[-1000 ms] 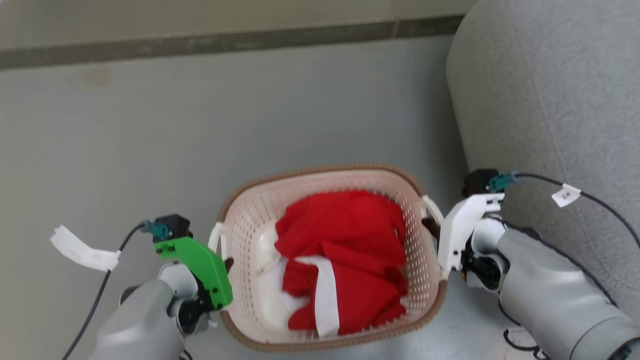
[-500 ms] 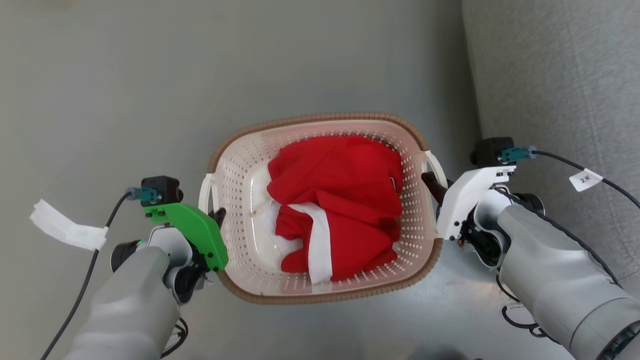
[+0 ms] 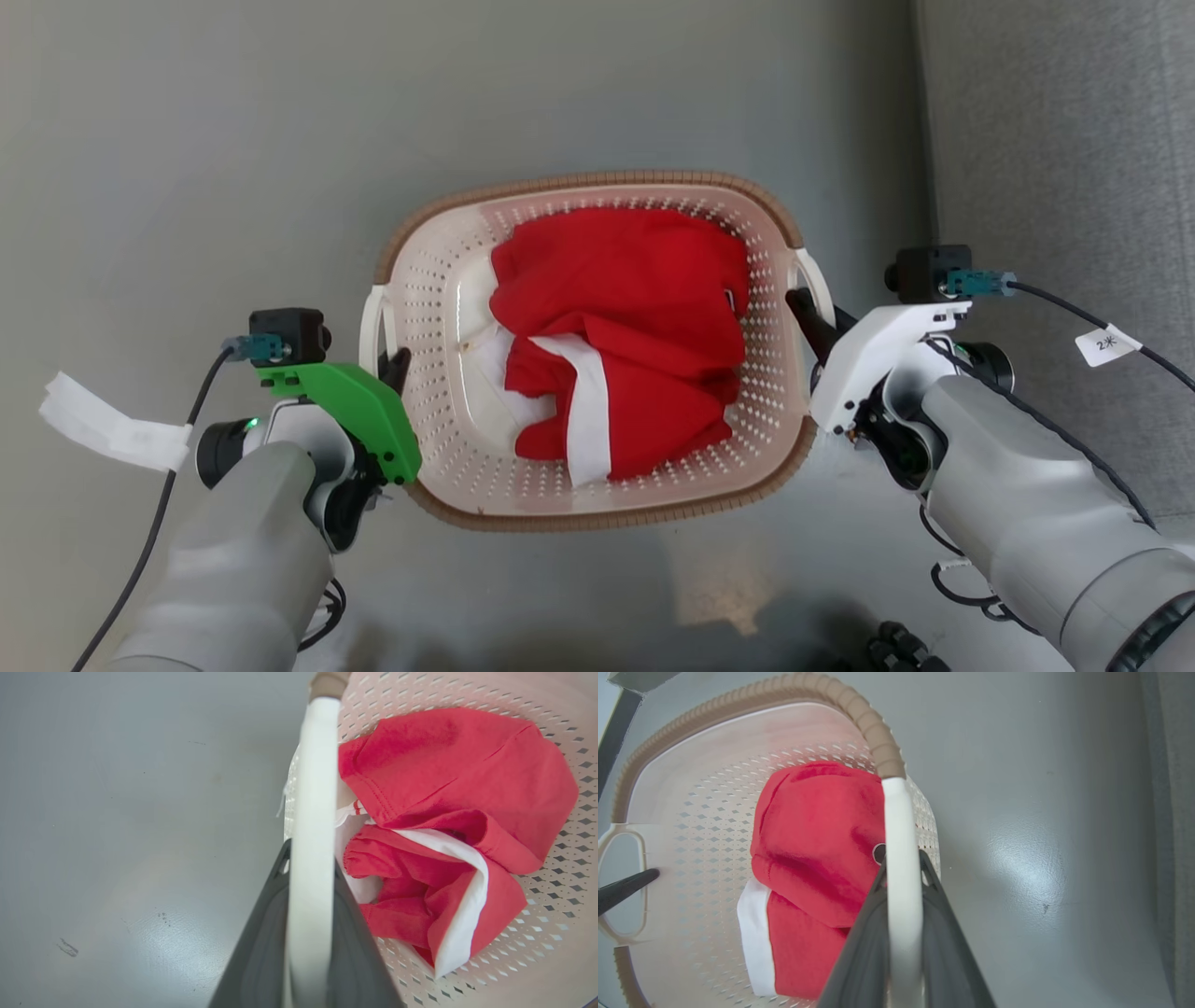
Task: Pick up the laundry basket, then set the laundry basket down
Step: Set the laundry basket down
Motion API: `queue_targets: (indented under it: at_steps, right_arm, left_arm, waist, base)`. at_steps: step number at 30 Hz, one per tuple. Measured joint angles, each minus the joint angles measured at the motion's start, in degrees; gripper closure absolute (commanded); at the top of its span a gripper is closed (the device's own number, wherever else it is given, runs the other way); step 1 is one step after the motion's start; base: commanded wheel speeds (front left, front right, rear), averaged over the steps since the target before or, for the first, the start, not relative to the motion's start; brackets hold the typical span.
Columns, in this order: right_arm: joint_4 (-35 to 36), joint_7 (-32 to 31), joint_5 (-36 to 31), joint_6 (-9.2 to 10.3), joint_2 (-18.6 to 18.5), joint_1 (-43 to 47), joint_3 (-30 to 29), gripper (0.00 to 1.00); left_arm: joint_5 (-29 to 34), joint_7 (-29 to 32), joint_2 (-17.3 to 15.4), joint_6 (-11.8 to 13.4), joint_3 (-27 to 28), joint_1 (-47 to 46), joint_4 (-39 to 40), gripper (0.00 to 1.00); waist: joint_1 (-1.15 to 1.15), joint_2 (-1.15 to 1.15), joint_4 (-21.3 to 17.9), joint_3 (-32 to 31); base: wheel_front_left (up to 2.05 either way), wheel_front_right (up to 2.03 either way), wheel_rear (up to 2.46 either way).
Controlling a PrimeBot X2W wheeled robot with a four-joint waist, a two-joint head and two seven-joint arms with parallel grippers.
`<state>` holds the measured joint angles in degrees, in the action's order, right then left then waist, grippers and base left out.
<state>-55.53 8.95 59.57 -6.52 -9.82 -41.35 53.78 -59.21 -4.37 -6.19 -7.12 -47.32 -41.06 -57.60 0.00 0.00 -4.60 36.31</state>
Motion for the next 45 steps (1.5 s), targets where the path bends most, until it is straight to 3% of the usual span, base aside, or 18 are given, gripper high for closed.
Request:
queue_targets:
  at_steps: [22, 37, 38, 39, 40, 41, 45]
  right_arm:
    - [-0.2, 4.1, 0.5, 0.00, -0.1, -4.4, 0.2, 1.00]
    - [-1.0, 4.7, 0.9, 0.00, 0.0, -6.3, 0.6, 1.00]
    - [-1.3, 4.7, 1.0, 0.00, 0.1, -6.3, 0.6, 1.00]
    - [-1.7, 4.7, 1.1, 0.00, 0.2, -6.3, 0.7, 0.76]
    - [-1.9, 4.7, 1.3, 0.00, 0.2, -6.3, 0.7, 0.58]
    - [-2.0, 4.7, 1.5, -0.22, 0.2, -6.3, 0.7, 0.01]
    - [-2.1, 4.7, 2.2, -0.60, 0.5, -6.4, 0.7, 0.00]
  left_arm:
    - [0.8, -4.8, 0.8, 0.0, -1.0, -6.1, -2.5, 1.00]
    - [1.8, -7.1, 1.7, 0.0, -2.1, -8.2, -4.8, 1.00]
    - [1.8, -7.1, 1.7, 0.0, -2.3, -8.2, -4.9, 0.86]
    - [1.8, -7.1, 1.8, 0.0, -2.4, -8.2, -4.9, 0.69]
    - [1.8, -7.3, 1.8, 0.0, -2.4, -8.2, -4.9, 0.51]
    - [1.7, -7.2, 1.8, 0.0, -2.5, -8.2, -5.0, 0.00]
    - [1.7, -6.3, 2.1, 0.0, -2.9, -8.2, -5.0, 0.00]
  waist:
    - [0.00, 0.00, 0.1, 10.3]
    - [0.00, 0.00, 0.6, 13.9]
    - [0.00, 0.00, 0.6, 14.0]
    - [0.00, 0.00, 0.6, 14.0]
    - [0.01, 0.00, 0.6, 14.0]
    - [0.00, 0.00, 0.6, 14.0]
    - [0.00, 0.00, 0.7, 13.9]
  base:
    - [0.00, 0.00, 0.00]
    - [0.00, 0.00, 0.00]
    - [0.00, 0.00, 0.00]
    - [0.00, 0.00, 0.00]
    - [0.00, 0.00, 0.00]
    - [0.00, 0.00, 0.00]
    - [0.00, 0.00, 0.00]
